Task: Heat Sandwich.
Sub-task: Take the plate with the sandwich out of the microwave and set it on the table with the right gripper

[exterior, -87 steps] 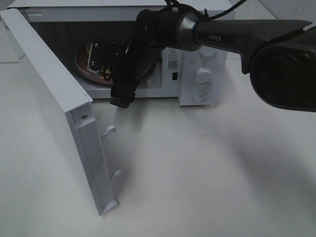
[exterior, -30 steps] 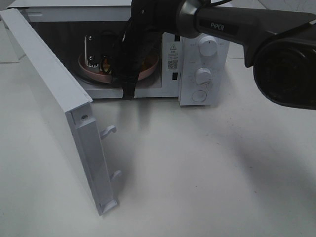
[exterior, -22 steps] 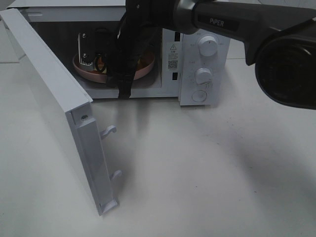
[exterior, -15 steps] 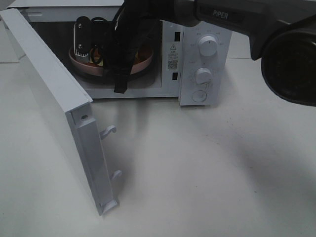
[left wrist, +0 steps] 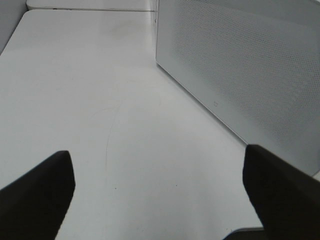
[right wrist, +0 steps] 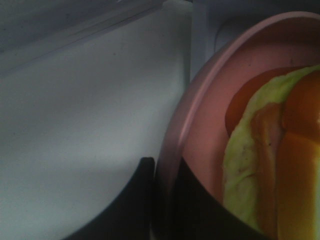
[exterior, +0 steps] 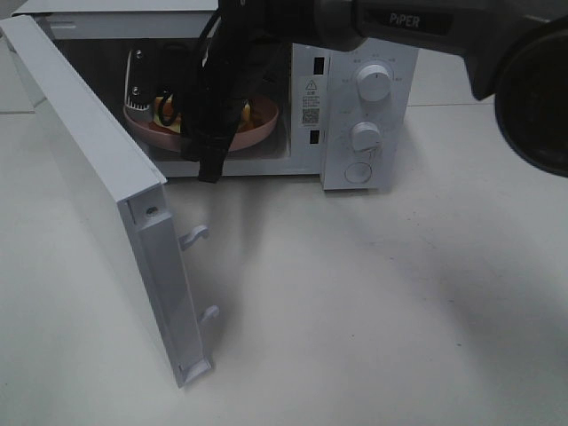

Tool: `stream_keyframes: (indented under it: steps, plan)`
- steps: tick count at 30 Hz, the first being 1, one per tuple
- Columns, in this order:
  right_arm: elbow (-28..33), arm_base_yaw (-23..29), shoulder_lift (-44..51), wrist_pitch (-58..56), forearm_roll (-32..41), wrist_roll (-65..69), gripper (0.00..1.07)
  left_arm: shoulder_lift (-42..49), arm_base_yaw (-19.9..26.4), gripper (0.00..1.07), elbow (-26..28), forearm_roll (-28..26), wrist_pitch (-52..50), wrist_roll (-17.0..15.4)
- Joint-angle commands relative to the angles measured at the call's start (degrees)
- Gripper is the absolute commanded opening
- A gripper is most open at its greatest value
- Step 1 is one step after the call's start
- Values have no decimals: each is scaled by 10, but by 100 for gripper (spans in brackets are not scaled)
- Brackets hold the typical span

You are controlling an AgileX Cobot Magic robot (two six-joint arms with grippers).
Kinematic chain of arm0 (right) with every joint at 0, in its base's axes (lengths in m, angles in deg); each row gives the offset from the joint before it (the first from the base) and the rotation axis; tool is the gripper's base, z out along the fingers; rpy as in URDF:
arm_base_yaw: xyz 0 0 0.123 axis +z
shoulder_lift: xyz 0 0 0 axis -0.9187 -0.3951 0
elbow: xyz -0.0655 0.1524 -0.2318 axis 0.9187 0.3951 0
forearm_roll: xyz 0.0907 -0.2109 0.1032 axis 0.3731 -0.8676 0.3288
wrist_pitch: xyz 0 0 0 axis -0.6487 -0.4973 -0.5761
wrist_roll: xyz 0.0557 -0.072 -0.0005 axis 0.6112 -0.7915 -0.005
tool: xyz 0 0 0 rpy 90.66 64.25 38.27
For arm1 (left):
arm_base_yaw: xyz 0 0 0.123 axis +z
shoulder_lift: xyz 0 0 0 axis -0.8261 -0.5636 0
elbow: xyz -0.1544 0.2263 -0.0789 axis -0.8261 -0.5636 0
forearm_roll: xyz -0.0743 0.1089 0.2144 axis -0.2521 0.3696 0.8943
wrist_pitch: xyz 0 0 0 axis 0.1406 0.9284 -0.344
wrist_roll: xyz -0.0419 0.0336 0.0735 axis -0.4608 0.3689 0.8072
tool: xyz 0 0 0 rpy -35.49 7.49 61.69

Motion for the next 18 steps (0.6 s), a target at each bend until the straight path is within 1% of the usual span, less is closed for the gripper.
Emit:
stream_keyframes:
  steps: [1, 2, 3, 7, 8, 11, 13, 15, 18]
  plan:
    - [55, 2, 47, 46, 1, -4, 0, 10, -3, 84, -1, -3, -9, -2]
    - [70, 2, 55, 52, 1, -6, 0, 10, -3, 84, -1, -3, -9, -2]
    - [70, 2, 55, 52, 1, -6, 0, 10, -3, 84, -1, -3, -9, -2]
    - [138, 2, 98, 93, 1, -16, 0, 10, -3, 84, -1, -3, -9, -2]
    - [138, 2, 98, 93, 1, -16, 0, 10, -3, 84, -1, -3, -9, -2]
    - [183, 9, 132, 110, 1, -34, 0, 10, -3, 84, -1, -3, -9, -2]
    - [195, 9, 138, 115, 3, -42, 0, 10, -3, 84, -1, -3, -9, -2]
    - [229, 15, 158, 140, 10, -58, 0, 10, -3, 84, -1, -3, -9, -2]
    - [251, 22, 174, 161, 12, -68, 0, 10, -3, 84, -1, -3, -9, -2]
